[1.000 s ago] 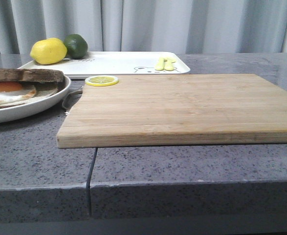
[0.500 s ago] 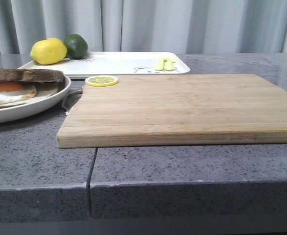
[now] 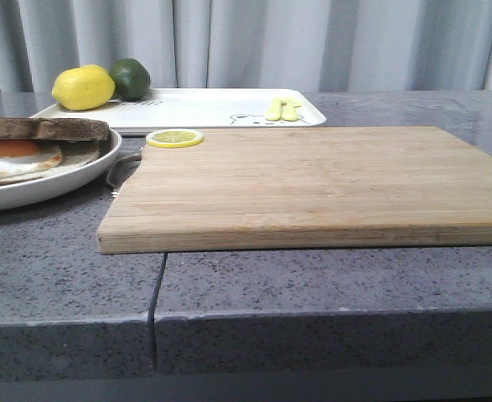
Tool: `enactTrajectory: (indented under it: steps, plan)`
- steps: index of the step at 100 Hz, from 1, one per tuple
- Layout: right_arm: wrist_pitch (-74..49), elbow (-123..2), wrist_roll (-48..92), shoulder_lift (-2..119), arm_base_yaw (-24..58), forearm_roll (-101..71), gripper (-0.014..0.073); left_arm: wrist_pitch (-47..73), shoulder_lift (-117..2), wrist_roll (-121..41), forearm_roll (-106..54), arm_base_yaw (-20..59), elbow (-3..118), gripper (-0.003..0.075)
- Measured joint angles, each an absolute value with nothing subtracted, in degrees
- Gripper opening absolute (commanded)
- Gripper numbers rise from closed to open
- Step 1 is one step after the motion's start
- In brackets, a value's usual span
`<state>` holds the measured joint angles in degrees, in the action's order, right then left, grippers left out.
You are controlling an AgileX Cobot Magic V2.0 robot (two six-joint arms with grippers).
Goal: Place bread and move sandwich to tray
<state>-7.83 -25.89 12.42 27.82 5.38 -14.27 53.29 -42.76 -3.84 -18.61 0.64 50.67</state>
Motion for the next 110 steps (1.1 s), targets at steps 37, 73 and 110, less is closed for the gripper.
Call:
enactTrajectory:
  steps: [37, 73, 110]
  plan:
    - [-7.83, -25.89, 12.42, 27.82, 5.38, -14.27, 0.0427, 53.29, -42.76, -3.84, -18.61, 0.64, 50.67, 0.0440]
    - [-7.83, -25.89, 12.42, 27.82, 5.38, -14.27, 0.0427, 52.78, -42.76, -3.84, -18.61, 0.64, 50.67, 0.0440]
    - [-7.83, -25.89, 12.38, 27.82, 5.38, -14.27, 0.0427, 50.34, -45.41, 1.69, -12.72, 0.64, 50.81, 0.0440]
